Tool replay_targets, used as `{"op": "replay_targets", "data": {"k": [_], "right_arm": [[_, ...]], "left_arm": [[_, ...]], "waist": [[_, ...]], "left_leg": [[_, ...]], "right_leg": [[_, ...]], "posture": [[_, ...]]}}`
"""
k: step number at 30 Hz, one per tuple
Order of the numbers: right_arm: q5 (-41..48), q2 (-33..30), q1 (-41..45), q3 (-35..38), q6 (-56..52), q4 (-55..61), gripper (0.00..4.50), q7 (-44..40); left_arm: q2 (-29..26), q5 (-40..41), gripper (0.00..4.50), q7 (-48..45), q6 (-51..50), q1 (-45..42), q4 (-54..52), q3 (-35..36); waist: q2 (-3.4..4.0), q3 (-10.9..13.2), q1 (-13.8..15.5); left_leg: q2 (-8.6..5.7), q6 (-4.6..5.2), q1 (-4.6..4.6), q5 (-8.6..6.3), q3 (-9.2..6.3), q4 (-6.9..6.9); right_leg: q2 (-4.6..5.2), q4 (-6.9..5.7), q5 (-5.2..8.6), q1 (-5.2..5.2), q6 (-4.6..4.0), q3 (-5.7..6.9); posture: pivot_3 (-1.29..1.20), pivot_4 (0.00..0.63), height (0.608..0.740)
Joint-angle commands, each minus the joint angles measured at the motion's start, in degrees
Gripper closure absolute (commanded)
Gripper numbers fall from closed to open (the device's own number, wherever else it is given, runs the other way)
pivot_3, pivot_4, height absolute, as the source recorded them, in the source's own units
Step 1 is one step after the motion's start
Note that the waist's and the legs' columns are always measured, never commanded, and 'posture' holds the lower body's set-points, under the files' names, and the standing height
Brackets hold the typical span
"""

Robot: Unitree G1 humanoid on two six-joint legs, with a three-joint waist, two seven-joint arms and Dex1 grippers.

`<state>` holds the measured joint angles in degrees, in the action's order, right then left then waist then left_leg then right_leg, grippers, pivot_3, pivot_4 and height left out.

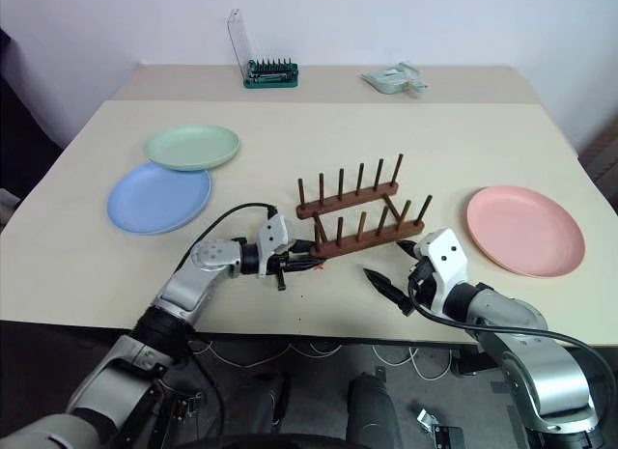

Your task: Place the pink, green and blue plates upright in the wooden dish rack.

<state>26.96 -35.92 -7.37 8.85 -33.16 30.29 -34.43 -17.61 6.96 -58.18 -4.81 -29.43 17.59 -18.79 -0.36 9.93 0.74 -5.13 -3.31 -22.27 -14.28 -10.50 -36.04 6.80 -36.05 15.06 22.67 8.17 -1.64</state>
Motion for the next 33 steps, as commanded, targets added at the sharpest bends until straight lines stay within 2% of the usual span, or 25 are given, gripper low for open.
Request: {"op": "replay_targets", "data": {"k": [1,2,5,9,13,16,19,22,26,29,33], "right_arm": [[-0.31,0.83,-0.68,0.93,1.10,3.02,0.00,1.29],[-0.40,0.97,-0.85,0.75,1.09,3.21,0.00,1.54],[-0.59,1.19,-0.84,0.33,0.61,3.75,0.00,2.10],[-0.73,0.90,-0.38,0.48,-0.49,4.37,0.00,2.81],[-1.49,-0.19,-0.80,1.10,-0.91,4.01,0.00,2.82],[-4.67,-2.07,-1.16,0.69,-0.61,1.35,0.83,2.99],[-6.64,-2.74,-0.89,-0.14,0.65,-0.85,2.35,2.66],[-8.54,-3.35,-0.08,-0.95,0.78,-2.49,3.80,2.62],[-11.85,-3.75,2.63,-2.21,1.34,-6.24,3.80,3.47],[-14.53,-3.42,5.30,-4.07,2.34,-9.30,3.80,3.92],[-18.89,-2.56,8.99,-7.43,2.75,-14.97,3.80,5.93]], "left_arm": [[-0.16,0.52,3.74,-4.31,4.10,-3.71,5.03,0.69],[0.30,1.16,3.74,-4.99,3.87,-4.57,6.58,1.23],[1.69,1.65,2.30,-6.24,3.58,-6.83,10.93,1.88],[1.74,-0.68,0.32,-2.72,5.90,-7.17,13.67,2.84],[-0.38,0.67,0.32,-2.24,0.91,-4.29,9.48,4.43],[-3.79,3.29,1.23,-3.85,-5.50,1.63,0.98,5.63],[-6.72,3.63,2.71,-5.24,-8.88,7.04,-8.20,3.63],[-6.71,3.45,4.17,-3.89,-12.16,8.87,-12.77,2.30],[-3.64,1.53,4.17,0.12,-12.55,8.22,-12.98,0.92],[-1.25,-4.03,4.17,6.60,-9.12,5.89,-8.28,-0.36],[2.46,-4.94,4.17,13.82,-7.53,4.40,-4.57,2.08]], "waist": [[-0.01,0.01,-0.02],[-0.01,0.01,-0.04],[-0.02,0.02,-0.08],[-0.05,0.03,-0.27],[-0.05,0.03,-0.63],[-0.02,0.01,-1.58],[0.00,-0.01,-1.67],[0.04,-0.03,-1.20],[0.03,-0.03,-0.66],[0.03,-0.03,0.02],[0.02,-0.04,-0.03]], "left_leg": [[0.00,0.00,0.00,0.00,-0.01,0.00],[0.00,0.00,0.00,0.00,-0.01,-0.01],[-0.01,0.00,0.00,0.00,-0.01,0.00],[0.00,0.00,-0.01,0.00,-0.02,-0.01],[0.01,0.00,0.00,0.00,-0.03,0.00],[0.02,0.00,0.00,0.00,-0.03,0.03],[0.05,0.00,0.06,0.00,-0.05,0.07],[0.05,0.00,0.08,0.00,-0.04,0.05],[0.00,0.00,0.08,0.00,-0.06,-0.06],[0.00,0.00,0.08,0.00,-0.05,-0.05],[-0.01,0.00,0.09,0.00,-0.04,-0.08]], "right_leg": [[0.00,0.00,0.00,0.00,0.00,0.00],[0.00,0.00,0.00,0.00,0.00,0.00],[0.00,-0.01,0.00,0.01,0.01,0.00],[0.00,-0.03,0.00,0.03,0.01,0.00],[-0.02,-0.06,0.00,0.05,0.01,0.00],[-0.02,-0.06,0.00,0.05,0.01,0.00],[-0.04,-0.08,-0.01,0.05,0.00,-0.01],[-0.03,-0.08,0.00,0.00,-0.01,-0.01],[0.01,-0.01,0.00,-0.11,-0.01,-0.01],[0.00,-0.02,0.00,-0.09,-0.01,0.00],[0.00,-0.03,-0.01,-0.12,-0.01,0.00]], "posture": [[0.00,0.150,0.740],[0.00,0.150,0.740],[0.00,0.150,0.740],[0.00,0.150,0.740],[0.00,0.150,0.740],[0.00,0.150,0.740],[0.00,0.150,0.740],[0.00,0.150,0.740],[0.00,0.150,0.740],[0.00,0.150,0.740],[0.00,0.150,0.740]]}}
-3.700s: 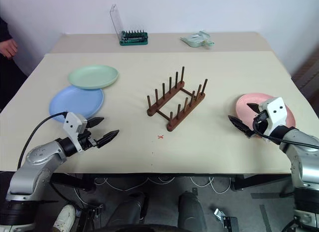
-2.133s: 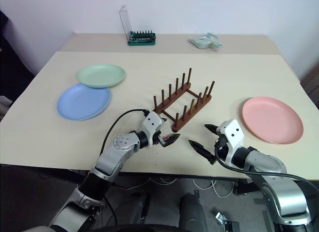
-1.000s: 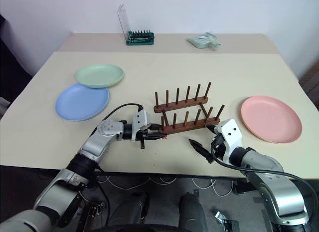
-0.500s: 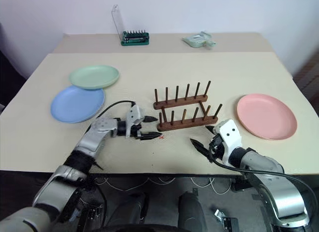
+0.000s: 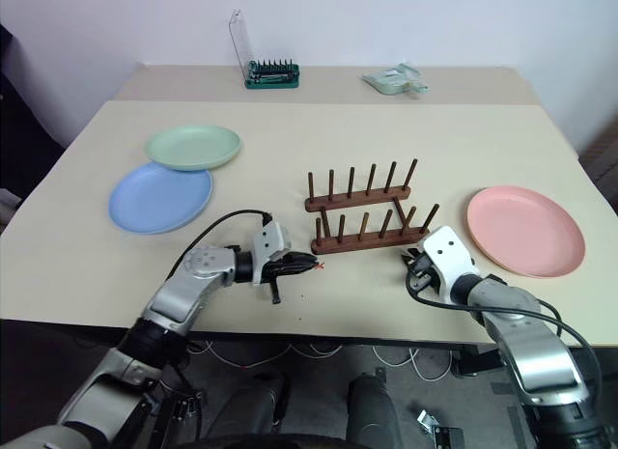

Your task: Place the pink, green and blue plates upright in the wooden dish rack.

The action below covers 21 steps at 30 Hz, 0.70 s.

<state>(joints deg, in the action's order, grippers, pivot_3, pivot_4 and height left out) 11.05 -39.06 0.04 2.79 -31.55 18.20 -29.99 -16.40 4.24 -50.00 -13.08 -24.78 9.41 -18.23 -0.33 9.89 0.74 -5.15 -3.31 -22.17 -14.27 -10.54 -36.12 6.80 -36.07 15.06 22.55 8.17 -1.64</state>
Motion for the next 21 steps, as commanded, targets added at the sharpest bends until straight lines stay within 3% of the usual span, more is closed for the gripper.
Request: {"op": "replay_targets", "data": {"k": [1,13,21], "right_arm": [[-4.20,1.19,2.82,-1.98,2.18,-5.25,3.80,2.43],[-9.73,4.99,8.80,-3.53,10.76,-16.56,3.80,6.02],[-6.42,1.29,1.67,2.10,10.97,-7.67,3.80,1.66]], "left_arm": [[1.86,-2.90,4.17,7.88,1.63,-0.66,4.78,2.01],[2.58,-4.45,4.17,15.12,6.18,-3.81,12.92,3.57],[0.65,1.09,4.17,6.85,4.88,-0.04,5.67,3.85]], "waist": [[-0.02,-0.01,-0.10],[-0.23,-0.14,-0.58],[-0.22,-0.15,-0.47]], "left_leg": [[0.00,0.00,0.02,0.00,0.00,0.00],[0.04,0.00,0.66,0.00,0.06,0.12],[0.04,-0.01,0.63,-0.01,0.05,0.26]], "right_leg": [[0.00,0.01,0.00,-0.02,0.00,0.00],[-0.02,-0.02,0.00,-0.52,0.00,-0.01],[-0.01,-0.01,0.01,-0.46,0.01,-0.02]], "posture": [[0.00,0.150,0.740],[0.00,0.150,0.740],[0.00,0.150,0.740]]}}
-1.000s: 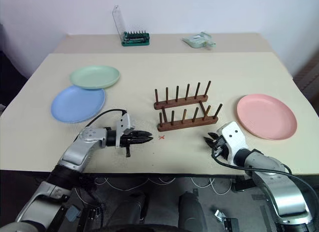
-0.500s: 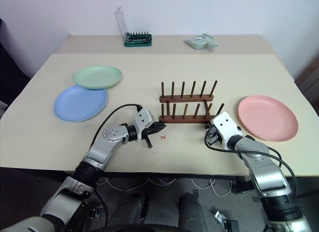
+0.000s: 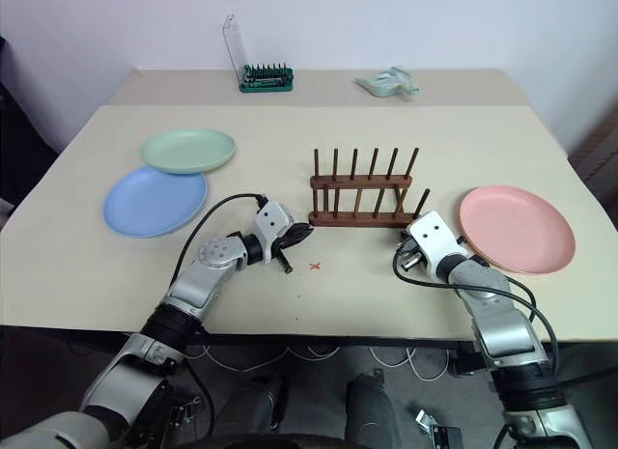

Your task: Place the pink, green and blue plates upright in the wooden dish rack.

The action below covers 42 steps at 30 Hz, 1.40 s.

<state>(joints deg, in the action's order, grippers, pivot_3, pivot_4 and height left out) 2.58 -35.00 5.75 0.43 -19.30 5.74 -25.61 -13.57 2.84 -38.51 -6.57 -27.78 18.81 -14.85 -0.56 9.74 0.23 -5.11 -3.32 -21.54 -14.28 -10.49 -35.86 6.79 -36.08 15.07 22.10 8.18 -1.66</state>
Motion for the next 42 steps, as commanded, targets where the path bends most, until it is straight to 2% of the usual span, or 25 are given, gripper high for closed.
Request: {"op": "replay_targets", "data": {"k": [1,4,7,10,13,19,22,29,33,37,42], "right_arm": [[4.48,-3.86,-6.07,6.93,-2.52,7.87,3.80,-4.96],[11.87,-7.21,-11.91,15.84,-7.66,15.33,3.04,-10.46],[12.03,-11.02,-14.82,22.48,-10.69,16.73,1.61,-11.28],[9.17,-13.71,-15.62,24.69,-11.46,13.93,0.05,-10.12],[4.87,-15.85,-16.40,22.73,-11.23,9.88,0.01,-8.92],[0.28,-16.32,-16.19,18.94,-9.10,5.96,0.01,-7.40],[-0.48,-15.81,-16.17,18.18,-8.43,5.42,0.92,-7.31],[-3.08,-15.54,-15.65,18.04,-5.67,4.33,4.48,-5.64],[-6.17,-15.53,-15.61,18.62,-3.68,3.11,4.48,-2.66],[-7.06,-15.63,-10.51,20.29,1.72,3.90,4.48,0.70],[6.27,-12.61,2.34,24.27,0.08,12.04,4.48,-2.86]], "left_arm": [[-3.06,3.69,4.17,-6.58,-2.28,3.89,-5.82,0.69],[-4.90,6.94,4.22,-10.41,-3.50,5.91,-10.48,1.60],[-5.88,9.82,4.22,-14.64,-4.23,6.86,-13.57,1.33],[-5.99,10.25,4.22,-17.21,-3.70,6.44,-13.74,0.49],[-5.86,10.64,4.22,-20.22,-3.72,5.35,-13.56,-0.59],[-6.27,12.87,4.22,-24.25,-5.23,4.73,-15.13,-0.02],[-7.20,13.20,4.22,-25.60,-5.43,5.01,-15.83,0.20],[-6.90,12.16,4.22,-24.78,-4.28,4.85,-14.81,-0.29],[-5.92,11.56,4.22,-23.88,-3.82,4.61,-14.19,-0.42],[-5.05,10.86,4.22,-21.68,-3.44,4.68,-13.78,0.34],[-4.95,11.60,4.22,-20.04,-3.61,5.18,-14.19,1.84]], "waist": [[0.02,0.00,0.04],[0.05,0.03,0.31],[0.13,0.09,0.24],[0.11,0.11,0.33],[0.09,0.11,0.46],[0.14,0.10,0.25],[0.10,0.11,0.31],[0.11,0.11,0.45],[0.11,0.12,0.46],[0.19,0.15,0.07],[0.43,0.24,-0.98]], "left_leg": [[0.00,0.00,-0.04,0.00,0.00,0.04],[0.00,0.00,-0.19,0.00,-0.04,0.18],[0.01,0.00,-0.33,0.00,0.00,0.13],[0.02,0.01,-0.42,-0.01,0.04,-0.04],[0.02,0.01,-0.44,-0.01,0.06,-0.08],[0.01,0.01,-0.75,-0.01,0.06,-0.10],[0.02,0.01,-0.74,-0.01,0.06,-0.14],[0.00,0.01,-0.75,-0.01,0.05,-0.16],[-0.01,0.01,-0.76,-0.01,0.05,-0.16],[0.00,0.01,-0.76,-0.01,0.06,-0.17],[0.05,0.00,-0.73,0.01,0.08,-0.17]], "right_leg": [[0.00,0.00,0.00,0.06,0.00,0.00],[0.01,0.03,0.01,0.24,0.01,-0.01],[0.02,0.04,0.01,0.35,0.00,-0.02],[0.01,0.03,0.01,0.37,-0.01,-0.01],[0.00,0.05,0.02,0.34,-0.01,0.00],[0.01,0.03,0.00,0.68,-0.01,-0.01],[0.01,0.03,0.00,0.63,-0.01,-0.01],[0.02,0.05,0.00,0.61,-0.01,-0.01],[0.02,0.05,0.00,0.62,-0.01,-0.01],[0.02,0.03,0.00,0.65,-0.01,-0.01],[-0.01,-0.04,-0.03,0.67,-0.03,-0.02]], "posture": [[0.00,0.150,0.740],[0.00,0.150,0.740],[0.00,0.150,0.740],[0.00,0.150,0.740],[0.00,0.150,0.740],[0.00,0.150,0.740],[0.00,0.150,0.740],[0.00,0.150,0.740],[0.00,0.150,0.740],[0.00,0.150,0.740],[0.00,0.150,0.740]]}}
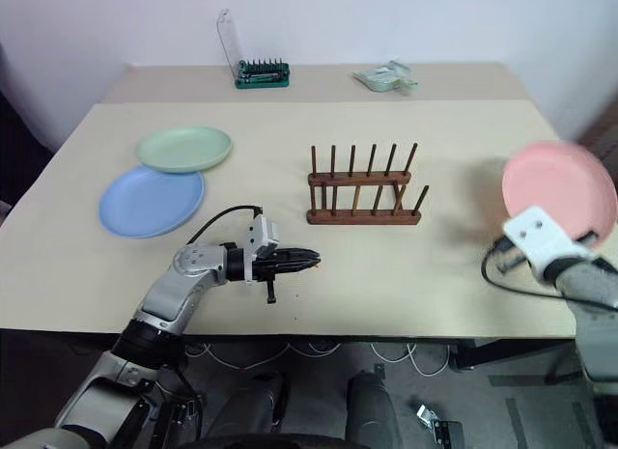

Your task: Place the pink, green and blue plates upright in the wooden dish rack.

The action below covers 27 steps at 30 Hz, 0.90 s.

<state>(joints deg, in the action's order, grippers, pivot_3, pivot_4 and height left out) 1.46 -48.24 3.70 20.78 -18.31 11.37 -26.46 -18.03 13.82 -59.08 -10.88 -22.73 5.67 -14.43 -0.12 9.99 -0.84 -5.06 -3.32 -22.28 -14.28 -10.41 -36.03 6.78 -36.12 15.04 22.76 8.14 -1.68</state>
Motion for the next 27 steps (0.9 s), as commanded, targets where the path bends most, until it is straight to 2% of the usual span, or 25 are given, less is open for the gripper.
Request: {"op": "replay_targets", "data": {"k": [1,3,5,8,10,14,21,27], "right_arm": [[13.03,1.60,6.88,4.63,-4.60,9.26,4.48,-3.38],[24.98,2.45,12.37,5.22,-12.83,15.69,4.48,-5.29],[36.13,3.89,16.77,6.23,-20.67,19.86,4.48,-3.53],[56.18,8.13,22.50,8.00,-28.42,20.42,4.48,3.06],[65.48,10.09,24.73,8.41,-30.65,19.45,4.48,6.80],[72.57,10.16,25.45,7.37,-32.22,15.57,4.48,8.33],[69.55,6.32,25.03,6.00,-31.71,8.57,4.48,5.40],[70.85,5.94,24.02,6.18,-32.68,5.73,4.48,3.61]], "left_arm": [[-0.80,0.50,4.22,0.50,0.90,0.42,-1.13,1.40],[-1.15,0.13,4.22,0.78,1.28,0.57,-0.94,1.28],[-1.31,0.12,4.22,1.08,1.43,0.54,-0.85,1.35],[-1.46,0.75,4.22,1.24,1.33,0.51,-1.48,2.02],[-1.64,1.70,4.22,0.84,1.24,0.68,-2.12,2.56],[-2.14,3.14,4.22,-0.04,0.72,0.51,-2.38,3.54],[-2.90,5.40,4.22,-0.43,-1.09,0.77,-5.43,4.55],[-3.62,5.40,4.22,-0.06,-1.61,1.55,-6.75,4.54]], "waist": [[-0.06,0.03,0.14],[-0.10,0.06,0.14],[-0.09,0.06,0.19],[-0.16,0.09,0.52],[-0.17,0.09,0.57],[-0.17,0.09,0.72],[-0.15,0.09,0.23],[-0.13,0.09,0.05]], "left_leg": [[0.00,0.00,0.00,0.00,-0.04,0.03],[0.01,0.00,-0.02,0.00,-0.12,0.06],[-0.01,0.00,-0.06,0.00,-0.14,0.05],[-0.02,0.00,-0.11,0.00,-0.26,0.02],[-0.02,0.01,-0.12,0.00,-0.29,0.00],[-0.04,0.01,-0.13,-0.01,-0.28,0.02],[-0.06,0.01,-0.13,0.00,-0.22,0.03],[-0.03,0.01,-0.11,0.00,-0.17,0.05]], "right_leg": [[-0.02,0.00,0.01,-0.01,0.00,0.02],[-0.03,0.03,0.01,-0.01,0.00,0.06],[0.00,0.05,0.00,0.00,-0.01,0.05],[0.01,0.07,0.00,-0.02,-0.02,0.11],[0.02,0.09,0.00,-0.03,-0.03,0.11],[0.03,0.09,0.00,-0.01,-0.03,0.11],[0.03,0.05,0.00,0.05,-0.03,0.11],[0.01,0.01,0.00,0.09,-0.03,0.11]], "posture": [[0.00,0.150,0.740],[0.00,0.150,0.740],[0.00,0.150,0.740],[0.00,0.150,0.740],[0.00,0.150,0.740],[0.00,0.150,0.740],[0.00,0.150,0.740],[0.00,0.150,0.740]]}}
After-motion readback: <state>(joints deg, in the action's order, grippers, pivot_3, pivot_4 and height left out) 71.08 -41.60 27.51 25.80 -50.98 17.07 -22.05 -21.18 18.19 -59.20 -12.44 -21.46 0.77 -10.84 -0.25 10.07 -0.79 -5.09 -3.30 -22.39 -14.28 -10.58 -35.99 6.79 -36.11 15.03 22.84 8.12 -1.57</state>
